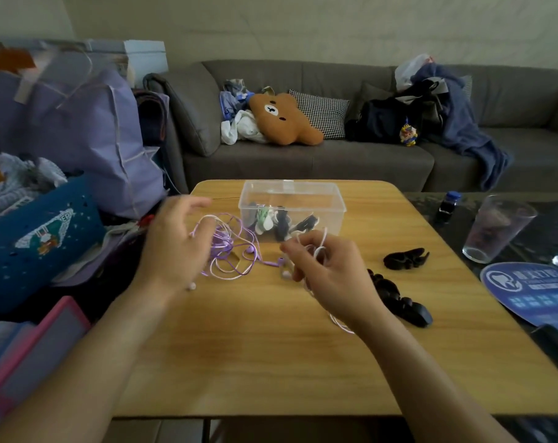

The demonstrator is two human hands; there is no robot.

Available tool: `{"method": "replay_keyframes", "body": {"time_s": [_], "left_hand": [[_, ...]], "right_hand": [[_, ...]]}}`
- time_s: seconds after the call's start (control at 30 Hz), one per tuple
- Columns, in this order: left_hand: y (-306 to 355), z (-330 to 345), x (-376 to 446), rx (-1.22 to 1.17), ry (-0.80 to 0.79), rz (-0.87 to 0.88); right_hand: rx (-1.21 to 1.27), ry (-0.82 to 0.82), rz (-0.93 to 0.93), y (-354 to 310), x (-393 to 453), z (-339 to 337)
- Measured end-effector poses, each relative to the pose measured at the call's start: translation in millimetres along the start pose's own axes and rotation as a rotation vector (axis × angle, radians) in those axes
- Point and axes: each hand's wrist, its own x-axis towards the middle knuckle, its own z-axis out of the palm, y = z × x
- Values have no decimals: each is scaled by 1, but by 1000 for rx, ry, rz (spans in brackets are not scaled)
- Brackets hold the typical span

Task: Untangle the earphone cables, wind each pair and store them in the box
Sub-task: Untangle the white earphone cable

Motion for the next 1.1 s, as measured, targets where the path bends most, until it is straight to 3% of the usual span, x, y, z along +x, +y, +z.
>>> {"method": "replay_keyframes", "body": {"time_s": [0.07, 0.13, 0.3, 0.5, 0.57, 0.7, 0.8, 0.9, 1.0, 1.1], "left_hand": [[17, 6, -23, -284, -358, -13], [23, 15, -38, -375, -581, -16], [22, 15, -38, -376, -683, -42], [1, 7, -27, -203, -834, -102], [-7, 5, -22, -127, -771, -117], [-24, -1, -6, -26, -416, -132], [-38, -7, 3, -39, -223, -187], [-35, -8, 1, 140, -191, -130], [-10, -5, -7, 273, -47, 65], [26, -2, -22, 9, -39, 194]], "right_hand": [[-40, -117, -49, -4, -4, 6], [-36, -188, -98, -7, -8, 12], [-28, -131, -47, -7, -7, 8], [-95, -254, 67, -6, -4, -3], [-131, -192, 94, -3, -1, -12], [-123, 62, 154, 5, 9, -30], [-302, 233, 201, 8, 14, -45], [-343, 167, 285, -6, 10, -42], [-297, 8, 255, -22, 0, -18], [-105, -73, 249, -25, -8, 1]]}}
